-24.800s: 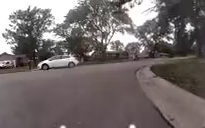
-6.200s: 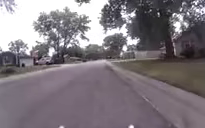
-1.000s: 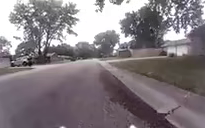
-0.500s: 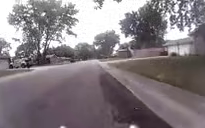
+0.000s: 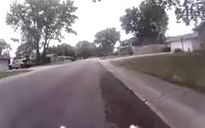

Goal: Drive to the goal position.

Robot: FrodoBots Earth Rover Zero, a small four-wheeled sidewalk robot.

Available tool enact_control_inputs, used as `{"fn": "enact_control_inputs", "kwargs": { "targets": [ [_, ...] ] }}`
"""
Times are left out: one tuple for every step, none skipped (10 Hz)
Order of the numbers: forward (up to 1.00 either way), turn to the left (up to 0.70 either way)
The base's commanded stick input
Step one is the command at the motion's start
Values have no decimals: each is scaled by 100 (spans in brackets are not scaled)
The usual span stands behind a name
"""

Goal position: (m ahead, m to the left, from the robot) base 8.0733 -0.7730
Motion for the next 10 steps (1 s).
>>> {"fn": "enact_control_inputs", "kwargs": {
  "targets": [
    [100, 4],
    [100, 22],
    [100, 40],
    [100, 39],
    [100, 38],
    [100, 3],
    [100, 2],
    [100, 2],
    [100, 0],
    [100, 0]
  ]
}}
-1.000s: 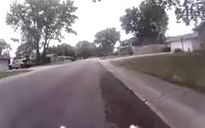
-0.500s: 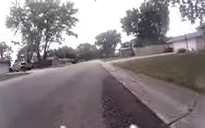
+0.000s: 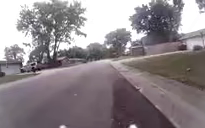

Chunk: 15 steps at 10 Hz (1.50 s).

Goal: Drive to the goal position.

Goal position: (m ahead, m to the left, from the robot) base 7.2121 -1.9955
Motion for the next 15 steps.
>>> {"fn": "enact_control_inputs", "kwargs": {
  "targets": [
    [100, 0],
    [100, 0],
    [100, 0],
    [100, 0],
    [100, 0],
    [100, 0],
    [100, -2],
    [100, -11],
    [100, -20],
    [100, -29],
    [100, -12],
    [100, 0],
    [100, 0],
    [100, 0],
    [100, 0]
  ]
}}
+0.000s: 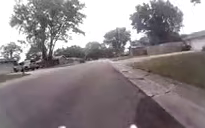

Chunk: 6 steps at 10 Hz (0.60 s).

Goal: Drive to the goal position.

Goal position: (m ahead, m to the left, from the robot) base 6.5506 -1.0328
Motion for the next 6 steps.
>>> {"fn": "enact_control_inputs", "kwargs": {
  "targets": [
    [100, 0],
    [100, -1],
    [100, -19],
    [100, -38],
    [100, -40],
    [100, -30]
  ]
}}
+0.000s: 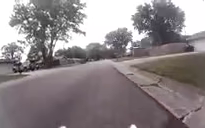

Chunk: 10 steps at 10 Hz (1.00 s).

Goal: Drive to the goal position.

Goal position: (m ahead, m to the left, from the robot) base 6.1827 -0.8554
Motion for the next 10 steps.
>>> {"fn": "enact_control_inputs", "kwargs": {
  "targets": [
    [100, 0],
    [100, 0],
    [100, 0],
    [100, 0],
    [100, 0],
    [100, 0],
    [100, 0],
    [100, 0],
    [100, 0],
    [100, 12]
  ]
}}
